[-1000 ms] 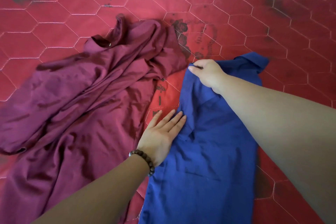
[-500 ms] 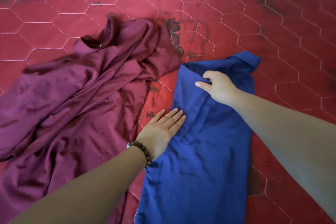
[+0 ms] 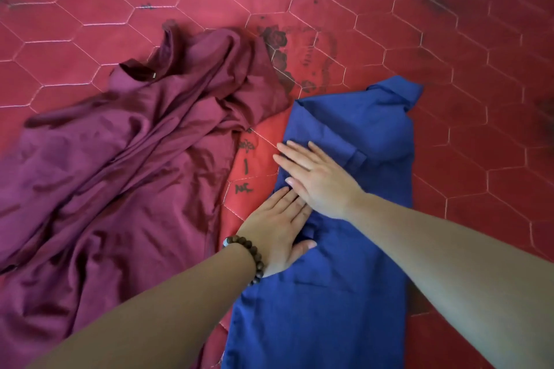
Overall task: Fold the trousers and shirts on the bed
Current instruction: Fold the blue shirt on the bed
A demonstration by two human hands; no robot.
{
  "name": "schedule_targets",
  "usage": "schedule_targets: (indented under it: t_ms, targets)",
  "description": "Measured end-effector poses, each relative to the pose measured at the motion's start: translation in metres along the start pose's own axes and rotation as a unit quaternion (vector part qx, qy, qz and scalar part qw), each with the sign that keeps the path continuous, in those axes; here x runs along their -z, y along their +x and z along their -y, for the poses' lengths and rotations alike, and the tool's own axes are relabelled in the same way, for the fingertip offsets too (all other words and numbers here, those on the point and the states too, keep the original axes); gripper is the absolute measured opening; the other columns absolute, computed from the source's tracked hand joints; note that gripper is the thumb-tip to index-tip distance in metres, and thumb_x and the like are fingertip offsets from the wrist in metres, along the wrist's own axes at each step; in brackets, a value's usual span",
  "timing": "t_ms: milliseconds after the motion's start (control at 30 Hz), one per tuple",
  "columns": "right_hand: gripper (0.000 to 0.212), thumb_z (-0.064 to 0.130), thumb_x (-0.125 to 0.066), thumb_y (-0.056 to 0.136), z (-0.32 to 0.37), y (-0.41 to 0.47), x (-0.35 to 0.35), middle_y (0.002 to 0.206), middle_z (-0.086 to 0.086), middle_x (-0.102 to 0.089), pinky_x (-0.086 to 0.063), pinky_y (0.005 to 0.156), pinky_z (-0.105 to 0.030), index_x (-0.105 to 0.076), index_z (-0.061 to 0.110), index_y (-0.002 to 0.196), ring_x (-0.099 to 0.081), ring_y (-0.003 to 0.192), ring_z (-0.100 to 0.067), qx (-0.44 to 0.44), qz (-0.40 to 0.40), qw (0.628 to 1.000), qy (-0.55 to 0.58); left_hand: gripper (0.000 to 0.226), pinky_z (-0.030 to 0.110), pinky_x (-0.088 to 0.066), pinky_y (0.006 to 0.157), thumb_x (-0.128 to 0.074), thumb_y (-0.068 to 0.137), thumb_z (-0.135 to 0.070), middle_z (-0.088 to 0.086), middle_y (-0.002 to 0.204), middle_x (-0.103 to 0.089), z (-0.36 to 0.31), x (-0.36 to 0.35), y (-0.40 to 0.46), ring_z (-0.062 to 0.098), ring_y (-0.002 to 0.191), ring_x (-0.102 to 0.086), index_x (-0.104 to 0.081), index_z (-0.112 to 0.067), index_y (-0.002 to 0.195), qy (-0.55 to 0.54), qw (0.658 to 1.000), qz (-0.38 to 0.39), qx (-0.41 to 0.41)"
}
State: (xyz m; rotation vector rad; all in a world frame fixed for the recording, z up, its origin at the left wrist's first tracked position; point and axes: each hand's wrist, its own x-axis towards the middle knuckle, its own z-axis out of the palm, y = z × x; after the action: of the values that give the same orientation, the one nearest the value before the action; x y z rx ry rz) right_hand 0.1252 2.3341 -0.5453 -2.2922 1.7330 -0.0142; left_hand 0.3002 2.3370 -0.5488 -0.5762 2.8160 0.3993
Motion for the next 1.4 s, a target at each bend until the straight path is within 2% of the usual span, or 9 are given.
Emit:
schedule_targets:
  t_ms: [200, 367, 533, 633, 767, 867, 967, 1233, 1400]
  targets:
    - [0.056, 0.051, -0.011, 0.098, -0.037, 0.022, -0.005, 0.161, 0.007, -0.007, -0.002, 0.119, -0.049, -0.011, 0.036, 0.151, -0.004, 0.148, -0.013, -0.059, 0.017, 0.995, -0.076, 0.081, 0.045, 0.001, 0.120, -0.024, 0.090, -0.068, 0.012, 0.160, 0.003, 0.001, -0.015, 0.001, 0.029, 0.147, 0.009, -0.003, -0.023, 0.154, 0.021, 0.998, -0.054, -0.019]
    - [0.058, 0.044, -0.021, 0.102, -0.042, 0.024, 0.004, 0.161, -0.004, -0.008, 0.001, 0.119, -0.051, -0.014, 0.017, 0.153, -0.003, 0.149, -0.020, -0.286, -0.066, 0.952, -0.087, 0.081, 0.046, -0.001, 0.120, -0.023, 0.089, -0.068, 0.010, 0.160, 0.007, -0.001, -0.017, 0.002, 0.028, 0.147, 0.013, -0.001, -0.024, 0.153, 0.029, 0.998, -0.054, -0.009]
    - [0.050, 0.025, -0.029, 0.100, 0.030, -0.046, -0.012, 0.156, -0.009, -0.027, -0.012, 0.119, -0.049, -0.033, 0.004, 0.146, -0.020, 0.146, -0.022, -0.211, -0.160, 0.964, -0.018, 0.085, 0.044, 0.004, 0.119, -0.022, 0.088, -0.067, 0.012, 0.157, 0.016, -0.002, -0.007, 0.002, 0.026, 0.146, 0.018, 0.003, -0.018, 0.152, 0.055, 0.998, -0.010, -0.002]
    - [0.052, 0.028, -0.031, 0.100, 0.068, -0.104, -0.030, 0.156, -0.008, -0.028, -0.015, 0.119, -0.049, -0.034, 0.004, 0.146, -0.022, 0.146, -0.020, -0.231, -0.133, 0.964, 0.000, 0.083, 0.043, 0.004, 0.120, -0.023, 0.090, -0.056, 0.013, 0.160, 0.007, -0.006, 0.006, -0.004, 0.023, 0.147, 0.013, 0.007, -0.008, 0.150, 0.039, 0.999, -0.021, 0.013]
    - [0.059, 0.037, -0.035, 0.098, 0.099, -0.162, -0.050, 0.156, -0.009, -0.026, -0.017, 0.117, -0.053, -0.033, 0.005, 0.147, -0.022, 0.145, -0.021, -0.253, -0.082, 0.964, -0.015, 0.072, 0.046, -0.013, 0.119, -0.037, 0.091, -0.036, 0.018, 0.157, -0.016, -0.032, 0.001, -0.040, 0.029, 0.147, -0.011, -0.016, 0.003, 0.148, 0.028, 0.997, -0.075, 0.001]
    - [0.066, 0.044, -0.037, 0.096, 0.129, -0.188, -0.065, 0.159, -0.007, -0.020, -0.013, 0.117, -0.055, -0.026, 0.007, 0.150, -0.016, 0.147, -0.019, -0.239, -0.058, 0.969, -0.014, 0.069, 0.048, -0.022, 0.116, -0.041, 0.091, -0.038, 0.019, 0.153, -0.028, -0.064, -0.027, -0.082, 0.032, 0.144, -0.021, -0.032, 0.004, 0.144, 0.033, 0.997, -0.066, -0.033]
    - [0.070, 0.048, -0.039, 0.095, 0.161, -0.213, -0.081, 0.160, -0.004, -0.016, -0.011, 0.118, -0.055, -0.021, 0.011, 0.151, -0.012, 0.148, -0.018, -0.231, -0.045, 0.972, -0.002, 0.074, 0.047, -0.018, 0.118, -0.036, 0.092, -0.048, 0.018, 0.155, -0.023, -0.086, -0.058, -0.126, 0.029, 0.146, -0.015, -0.028, 0.002, 0.146, 0.043, 0.999, -0.024, -0.019]
    - [0.071, 0.053, -0.008, 0.096, 0.182, -0.314, -0.089, 0.161, -0.006, -0.008, -0.005, 0.117, -0.059, -0.010, 0.010, 0.152, -0.002, 0.148, -0.022, -0.477, 0.011, 0.879, -0.005, 0.073, 0.049, -0.020, 0.116, -0.022, 0.092, -0.048, 0.015, 0.155, -0.025, -0.096, -0.070, -0.192, 0.029, 0.144, -0.023, -0.028, -0.001, 0.147, 0.031, 0.973, -0.048, 0.223]
    - [0.065, 0.044, -0.033, 0.095, 0.260, -0.307, -0.100, 0.158, -0.007, -0.022, -0.015, 0.116, -0.058, -0.026, 0.010, 0.150, -0.017, 0.147, -0.022, -0.322, -0.044, 0.946, 0.020, 0.066, 0.054, -0.027, 0.112, -0.034, 0.092, -0.046, 0.013, 0.155, -0.026, -0.154, -0.097, -0.222, 0.031, 0.144, -0.023, -0.033, -0.010, 0.147, 0.014, 0.997, -0.051, 0.058]
